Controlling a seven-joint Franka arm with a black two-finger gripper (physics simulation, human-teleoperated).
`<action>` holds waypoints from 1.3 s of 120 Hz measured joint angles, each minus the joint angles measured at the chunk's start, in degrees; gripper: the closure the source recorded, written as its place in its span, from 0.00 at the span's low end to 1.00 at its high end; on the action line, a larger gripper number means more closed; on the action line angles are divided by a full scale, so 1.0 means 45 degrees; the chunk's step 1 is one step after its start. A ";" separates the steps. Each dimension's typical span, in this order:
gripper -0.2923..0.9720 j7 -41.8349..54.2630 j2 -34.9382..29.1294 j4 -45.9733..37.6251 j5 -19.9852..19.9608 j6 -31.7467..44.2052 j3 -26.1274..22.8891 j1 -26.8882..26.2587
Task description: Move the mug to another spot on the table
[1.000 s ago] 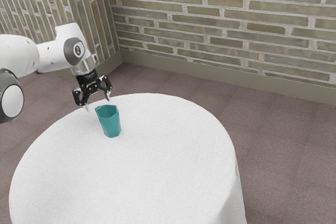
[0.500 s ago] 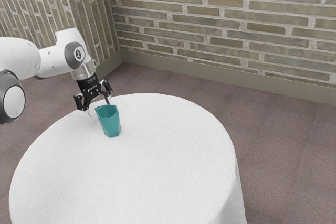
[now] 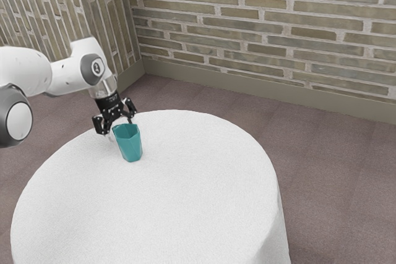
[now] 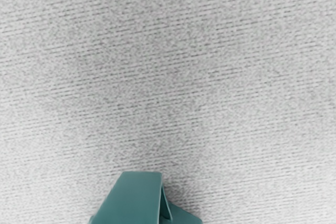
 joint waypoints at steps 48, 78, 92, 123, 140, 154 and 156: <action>0.23 -0.0284 0.0164 -0.0009 -0.0306 0.0040 -0.0002 -0.0018; 0.23 -0.0388 0.0184 -0.0035 -0.0503 0.0090 -0.0010 -0.0019; 0.25 -0.0402 0.0202 -0.0036 -0.0563 0.0099 -0.0002 -0.0019; 0.42 -0.0358 0.0204 -0.0037 -0.0600 0.0110 -0.0001 -0.0031; 0.49 -0.0346 0.0197 -0.0037 -0.0608 0.0111 -0.0001 -0.0038; 0.53 -0.0338 0.0187 -0.0037 -0.0610 0.0112 -0.0002 -0.0038; 0.53 -0.0337 0.0186 -0.0037 -0.0610 0.0112 -0.0002 -0.0038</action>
